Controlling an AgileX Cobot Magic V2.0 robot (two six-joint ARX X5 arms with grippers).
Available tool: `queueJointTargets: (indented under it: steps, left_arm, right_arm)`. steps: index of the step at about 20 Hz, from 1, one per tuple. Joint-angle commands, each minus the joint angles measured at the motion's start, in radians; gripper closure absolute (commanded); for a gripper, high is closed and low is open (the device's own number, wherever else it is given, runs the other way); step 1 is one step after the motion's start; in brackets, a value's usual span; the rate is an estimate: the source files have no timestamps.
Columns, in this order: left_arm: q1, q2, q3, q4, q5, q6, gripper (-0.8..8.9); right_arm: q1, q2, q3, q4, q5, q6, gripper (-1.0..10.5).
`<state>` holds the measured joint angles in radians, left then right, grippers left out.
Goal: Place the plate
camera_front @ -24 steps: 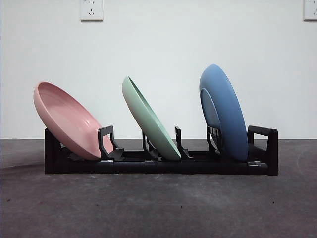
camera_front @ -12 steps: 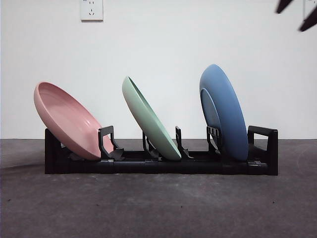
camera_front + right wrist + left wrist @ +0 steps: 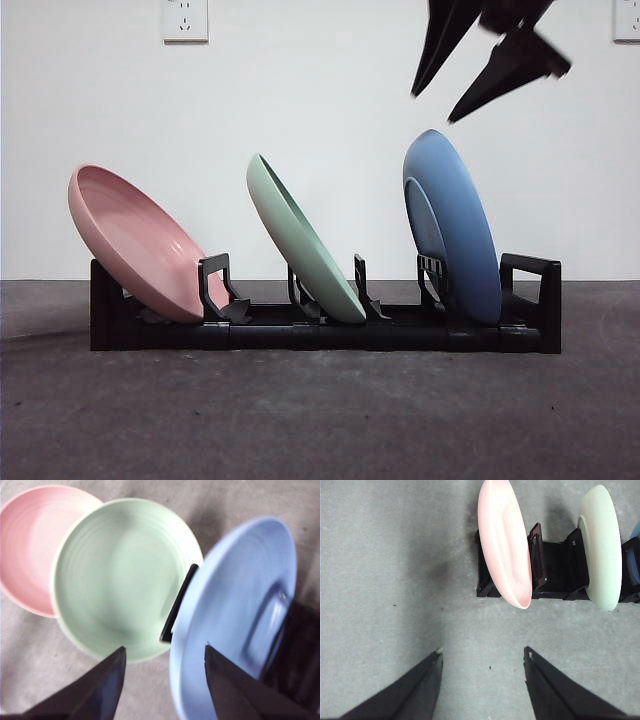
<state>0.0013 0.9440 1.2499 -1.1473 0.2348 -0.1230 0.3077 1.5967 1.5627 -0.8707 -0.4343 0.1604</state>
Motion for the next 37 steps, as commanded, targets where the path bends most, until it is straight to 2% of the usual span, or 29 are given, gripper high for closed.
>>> queueJointTargets:
  steps: [1, 3, 6, 8, 11, 14, 17, 23, 26, 29, 31, 34, 36, 37]
  left_arm:
    - [-0.003, 0.008, 0.024, 0.011, -0.003, 0.006, 5.56]
    - [-0.003, 0.008, 0.024, 0.011, -0.003, 0.006, 5.56]
    - [-0.003, 0.008, 0.024, 0.011, -0.003, 0.007, 5.56]
    - [-0.003, 0.008, 0.024, 0.011, -0.003, 0.007, 5.56]
    - [-0.003, 0.008, 0.024, 0.012, -0.003, 0.007, 5.56]
    - [-0.003, 0.008, 0.024, 0.013, -0.003, 0.007, 5.56]
    - [-0.003, 0.008, 0.024, 0.015, -0.003, 0.007, 5.56]
    - [-0.003, 0.008, 0.024, 0.017, -0.003, 0.007, 5.56]
    - [-0.003, 0.008, 0.024, 0.018, -0.003, 0.007, 5.56]
    - [-0.003, 0.008, 0.024, 0.018, -0.003, 0.007, 5.56]
    - [-0.003, 0.008, 0.024, 0.018, -0.003, 0.007, 5.56]
    - [-0.003, 0.008, 0.024, 0.018, -0.003, 0.007, 5.56]
    - [-0.003, 0.008, 0.024, 0.018, -0.003, 0.007, 5.56]
    - [-0.003, 0.008, 0.024, 0.018, -0.003, 0.007, 5.56]
  right_arm:
    - [0.006, 0.048, 0.024, 0.023, -0.002, -0.012, 7.0]
    - [0.007, 0.077, 0.024, 0.033, 0.000, -0.015, 7.1]
    - [0.012, 0.098, 0.024, 0.032, -0.003, -0.022, 8.7]
    - [0.019, 0.103, 0.024, 0.033, -0.004, -0.026, 9.3]
    - [0.020, 0.102, 0.024, 0.032, -0.013, -0.021, 9.3]
    - [0.015, 0.079, 0.030, 0.023, -0.059, -0.008, 9.3]
    - [0.016, 0.028, 0.087, -0.068, -0.105, -0.008, 9.3]
    - [0.026, -0.119, 0.186, -0.211, -0.224, -0.065, 9.3]
    - [0.041, -0.204, 0.185, -0.273, -0.220, -0.142, 9.3]
    - [0.082, -0.293, 0.150, -0.298, -0.211, -0.163, 9.3]
    - [0.116, -0.365, 0.066, -0.279, -0.183, -0.163, 9.3]
    - [0.183, -0.498, -0.155, -0.218, -0.127, -0.163, 9.3]
    - [0.238, -0.586, -0.311, -0.174, -0.061, -0.159, 9.3]
    - [0.274, -0.625, -0.378, -0.158, -0.001, -0.161, 9.3]
